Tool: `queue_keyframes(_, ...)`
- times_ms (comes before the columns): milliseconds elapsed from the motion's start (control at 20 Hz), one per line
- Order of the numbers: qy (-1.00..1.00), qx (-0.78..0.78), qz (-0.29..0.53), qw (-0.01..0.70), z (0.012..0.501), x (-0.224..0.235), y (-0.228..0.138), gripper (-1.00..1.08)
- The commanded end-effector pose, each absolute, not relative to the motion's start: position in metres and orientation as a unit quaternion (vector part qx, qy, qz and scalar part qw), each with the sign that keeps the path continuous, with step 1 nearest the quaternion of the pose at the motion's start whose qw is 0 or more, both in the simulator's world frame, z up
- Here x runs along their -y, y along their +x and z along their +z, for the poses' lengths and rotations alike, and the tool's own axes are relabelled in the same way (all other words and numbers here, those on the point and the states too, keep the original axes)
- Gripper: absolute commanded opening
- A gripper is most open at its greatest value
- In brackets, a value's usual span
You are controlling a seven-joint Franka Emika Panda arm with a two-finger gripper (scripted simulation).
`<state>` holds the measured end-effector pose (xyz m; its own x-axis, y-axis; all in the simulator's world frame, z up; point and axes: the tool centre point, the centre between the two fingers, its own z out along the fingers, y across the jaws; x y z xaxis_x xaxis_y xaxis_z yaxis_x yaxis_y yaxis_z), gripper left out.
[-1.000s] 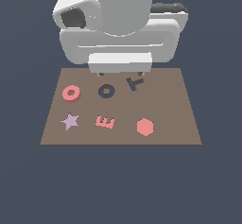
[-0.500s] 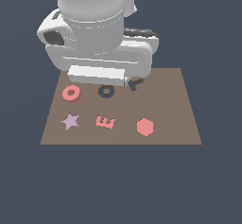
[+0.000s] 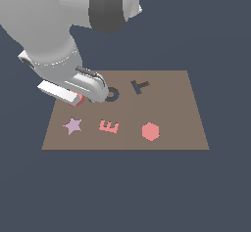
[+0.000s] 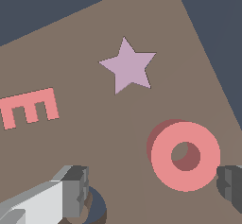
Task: Insert a designated object into the corresponding slot on a board.
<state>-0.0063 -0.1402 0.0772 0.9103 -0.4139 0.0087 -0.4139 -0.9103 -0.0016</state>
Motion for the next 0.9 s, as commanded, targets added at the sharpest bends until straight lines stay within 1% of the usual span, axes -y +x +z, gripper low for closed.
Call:
queue_keyframes(0, 0.971, 0.241, 0.003, 0.001, 0.064, 0.158, -0.013, 1.00)
queue_keyframes(250, 0.964, 0.267, 0.000, 0.001, 0.051, 0.173, -0.020, 1.00)
queue_keyframes(450, 0.964, 0.264, 0.000, 0.001, 0.050, 0.172, -0.020, 1.00)
queue_keyframes(850, 0.964, 0.268, 0.000, 0.000, 0.030, 0.173, -0.021, 1.00)
